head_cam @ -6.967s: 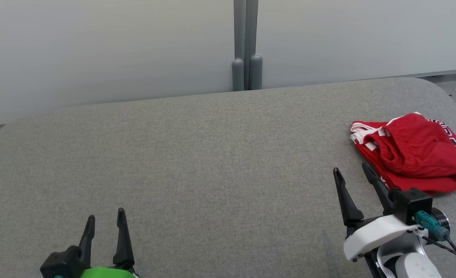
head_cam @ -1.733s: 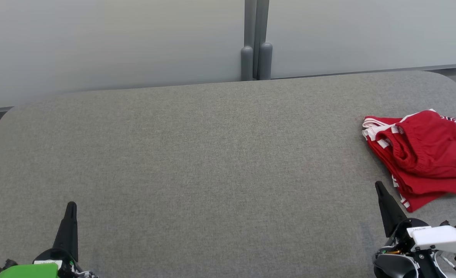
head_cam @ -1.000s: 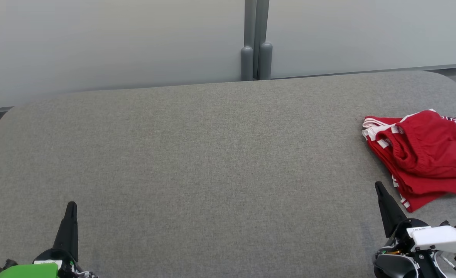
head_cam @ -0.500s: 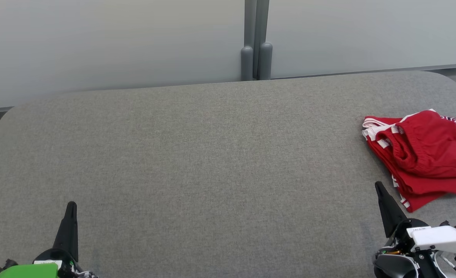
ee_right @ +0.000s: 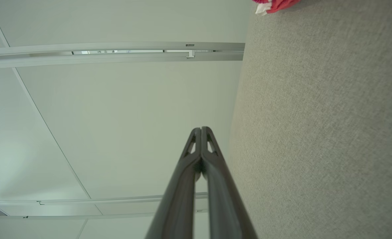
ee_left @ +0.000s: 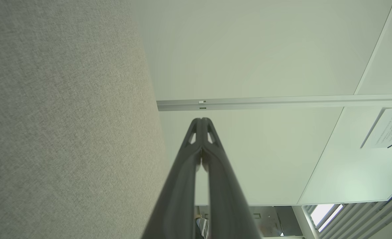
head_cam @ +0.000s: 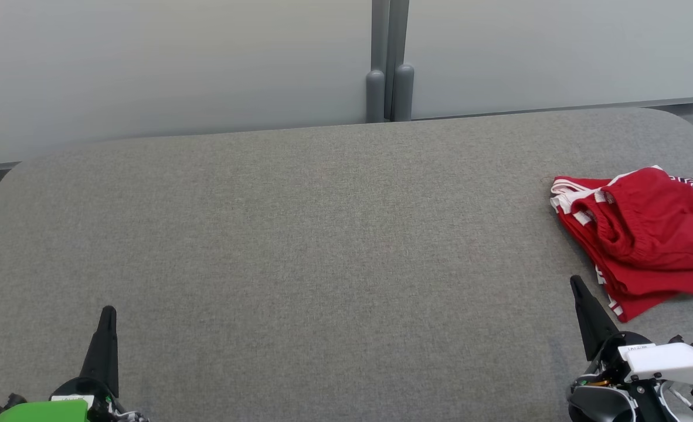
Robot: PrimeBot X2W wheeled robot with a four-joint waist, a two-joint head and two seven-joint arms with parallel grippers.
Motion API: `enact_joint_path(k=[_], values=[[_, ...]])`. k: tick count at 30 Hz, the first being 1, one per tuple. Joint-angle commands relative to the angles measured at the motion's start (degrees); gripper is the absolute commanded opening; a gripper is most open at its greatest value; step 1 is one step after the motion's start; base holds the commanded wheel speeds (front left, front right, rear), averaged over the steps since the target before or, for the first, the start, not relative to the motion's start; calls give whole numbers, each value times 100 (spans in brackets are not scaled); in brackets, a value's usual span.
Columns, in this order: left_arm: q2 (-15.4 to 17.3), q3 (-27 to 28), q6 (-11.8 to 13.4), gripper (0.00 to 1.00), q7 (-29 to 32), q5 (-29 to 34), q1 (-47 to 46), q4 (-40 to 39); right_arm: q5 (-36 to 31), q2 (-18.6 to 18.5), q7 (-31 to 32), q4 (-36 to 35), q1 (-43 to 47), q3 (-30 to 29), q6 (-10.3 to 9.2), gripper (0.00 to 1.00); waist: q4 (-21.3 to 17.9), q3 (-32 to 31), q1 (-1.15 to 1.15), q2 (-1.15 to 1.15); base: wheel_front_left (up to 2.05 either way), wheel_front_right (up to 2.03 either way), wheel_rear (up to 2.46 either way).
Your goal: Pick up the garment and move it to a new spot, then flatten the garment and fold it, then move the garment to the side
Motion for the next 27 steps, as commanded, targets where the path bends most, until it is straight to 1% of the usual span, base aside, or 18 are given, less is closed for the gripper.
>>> enact_joint_path(k=[1,27], values=[[-3,23,-29,0,17,33,-72,-22,58,-23,-3,-1,34,7,2,0,0,0,0,23,0,0,0],[-18,38,-26,0,41,57,-74,-23,62,-39,-28,-6,33,25,2,0,0,0,0,23,0,0,0]])
